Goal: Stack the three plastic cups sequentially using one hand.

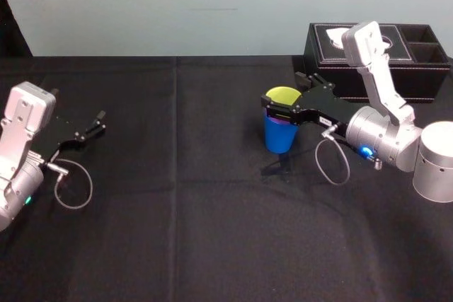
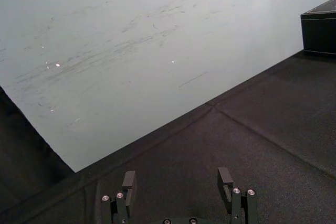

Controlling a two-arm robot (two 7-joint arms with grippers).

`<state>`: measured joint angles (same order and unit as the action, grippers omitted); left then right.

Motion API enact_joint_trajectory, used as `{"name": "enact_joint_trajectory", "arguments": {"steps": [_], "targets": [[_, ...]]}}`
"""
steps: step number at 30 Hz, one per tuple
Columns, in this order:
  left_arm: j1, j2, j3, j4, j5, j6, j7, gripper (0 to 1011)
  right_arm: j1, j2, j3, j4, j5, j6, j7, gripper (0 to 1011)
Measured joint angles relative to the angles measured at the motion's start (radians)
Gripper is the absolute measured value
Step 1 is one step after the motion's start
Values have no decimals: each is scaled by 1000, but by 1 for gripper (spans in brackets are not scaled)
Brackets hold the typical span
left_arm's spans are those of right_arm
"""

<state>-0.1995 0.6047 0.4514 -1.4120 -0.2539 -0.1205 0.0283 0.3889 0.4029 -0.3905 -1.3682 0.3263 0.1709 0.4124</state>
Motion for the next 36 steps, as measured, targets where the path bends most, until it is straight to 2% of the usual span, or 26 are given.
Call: {"name": "enact_joint_trajectory", "arguments": {"steps": [7, 19, 23, 24, 29, 34, 36], "targets": [[0, 0, 0, 0, 0, 0, 0, 1011, -1, 0, 1, -3, 1, 0, 0, 1000], [0, 0, 0, 0, 0, 0, 0, 1011, -64, 18, 52, -86, 13, -15, -34, 1000], [0, 0, 0, 0, 0, 0, 0, 1011, -116, 14, 97, -127, 20, -20, -91, 1000], [0, 0, 0, 0, 0, 0, 0, 1011, -136, 6, 118, -139, 25, -18, -121, 1000], [0, 0, 0, 0, 0, 0, 0, 1011, -192, -27, 173, -160, 27, -20, -204, 1000], [0, 0, 0, 0, 0, 0, 0, 1011, -240, -68, 218, -174, -7, -16, -319, 1000], [0, 0, 0, 0, 0, 0, 0, 1011, -250, -79, 224, -174, -19, -12, -346, 1000]]}}
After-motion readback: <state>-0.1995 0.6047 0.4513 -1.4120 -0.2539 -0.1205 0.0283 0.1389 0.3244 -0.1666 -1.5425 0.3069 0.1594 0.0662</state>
